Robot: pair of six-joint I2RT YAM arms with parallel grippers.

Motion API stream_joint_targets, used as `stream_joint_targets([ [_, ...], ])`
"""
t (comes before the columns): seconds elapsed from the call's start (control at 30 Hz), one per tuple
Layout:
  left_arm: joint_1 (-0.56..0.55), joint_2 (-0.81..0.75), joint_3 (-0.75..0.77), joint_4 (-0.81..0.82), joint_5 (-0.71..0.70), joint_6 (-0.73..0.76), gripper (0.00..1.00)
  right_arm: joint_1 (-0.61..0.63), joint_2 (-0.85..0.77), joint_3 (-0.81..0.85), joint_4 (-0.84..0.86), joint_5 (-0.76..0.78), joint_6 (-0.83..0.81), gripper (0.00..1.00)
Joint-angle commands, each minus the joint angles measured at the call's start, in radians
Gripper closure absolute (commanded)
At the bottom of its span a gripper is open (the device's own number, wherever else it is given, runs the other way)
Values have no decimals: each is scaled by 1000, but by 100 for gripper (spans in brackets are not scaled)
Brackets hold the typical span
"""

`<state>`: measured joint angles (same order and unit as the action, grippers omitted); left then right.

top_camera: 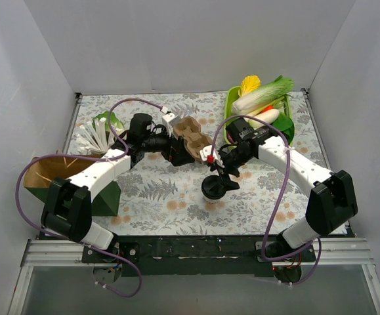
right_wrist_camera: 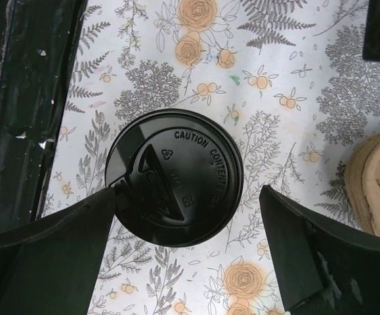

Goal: Pack the takeout coffee

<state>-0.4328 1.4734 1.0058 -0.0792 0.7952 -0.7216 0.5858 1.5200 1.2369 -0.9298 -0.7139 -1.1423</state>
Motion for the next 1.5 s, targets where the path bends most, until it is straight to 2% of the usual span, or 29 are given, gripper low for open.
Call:
stream_joint_targets([
  [0.0,9,-41,-24,-7,-24,2,2,23,22,38,-70,2,-43,2],
  [0.5,17,-27,30,-2,-59,11,2,29,-3,96,-50,-19,47,2],
  [0.77,19,-62,108,-17,-149,-30,2,92,31,150,-12,128,151,2],
  [0.87,19,-91,111,-33,-160,-32,2,98,43,164,-4,168,144,2],
  [1.0,19,-97,103,-88,-169,59,2,108,32,122,34,182,127,2],
  [1.2,-23,-96,125,-162,-218,137,2,127,37,147,-43,122,93,2],
  [1.47,-27,-102,87,-117,-241,79,2,140,71,176,-58,142,113,2],
])
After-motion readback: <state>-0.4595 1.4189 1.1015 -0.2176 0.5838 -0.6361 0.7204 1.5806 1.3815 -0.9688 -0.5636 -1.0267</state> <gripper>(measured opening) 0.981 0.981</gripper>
